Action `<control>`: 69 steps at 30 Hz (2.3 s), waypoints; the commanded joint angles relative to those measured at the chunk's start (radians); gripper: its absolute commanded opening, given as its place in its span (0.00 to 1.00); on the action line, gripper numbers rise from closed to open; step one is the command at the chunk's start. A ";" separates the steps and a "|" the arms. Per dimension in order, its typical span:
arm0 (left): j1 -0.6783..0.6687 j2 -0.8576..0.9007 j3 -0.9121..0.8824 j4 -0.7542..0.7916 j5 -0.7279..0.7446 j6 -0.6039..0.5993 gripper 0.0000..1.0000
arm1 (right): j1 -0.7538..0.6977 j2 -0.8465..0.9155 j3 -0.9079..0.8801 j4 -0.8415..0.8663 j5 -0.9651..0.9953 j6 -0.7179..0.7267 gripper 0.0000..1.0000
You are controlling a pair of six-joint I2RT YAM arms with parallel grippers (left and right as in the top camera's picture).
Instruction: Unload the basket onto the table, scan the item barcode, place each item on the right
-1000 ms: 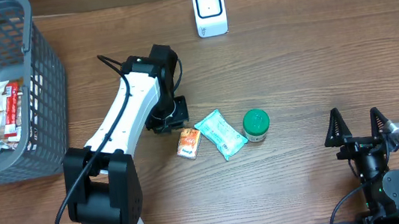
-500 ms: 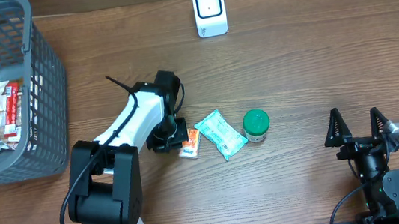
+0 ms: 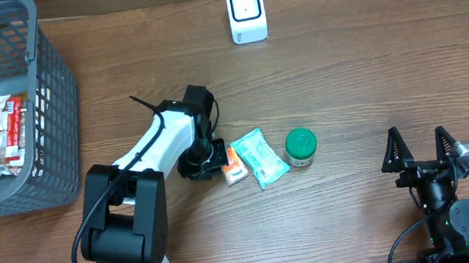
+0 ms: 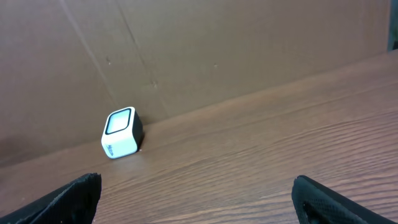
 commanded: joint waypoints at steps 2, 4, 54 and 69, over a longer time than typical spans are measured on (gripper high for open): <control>-0.023 0.009 -0.005 0.039 0.022 0.007 0.19 | -0.001 -0.006 -0.010 0.005 -0.002 -0.003 1.00; -0.030 0.009 -0.005 0.062 0.022 0.007 0.19 | -0.001 -0.006 -0.010 0.005 -0.002 -0.003 1.00; 0.704 -0.167 1.003 -0.079 -0.450 0.379 0.78 | -0.001 -0.006 -0.010 0.005 -0.002 -0.004 1.00; 0.914 0.143 1.003 -0.054 -0.228 0.671 0.88 | -0.001 -0.006 -0.010 0.005 -0.002 -0.003 1.00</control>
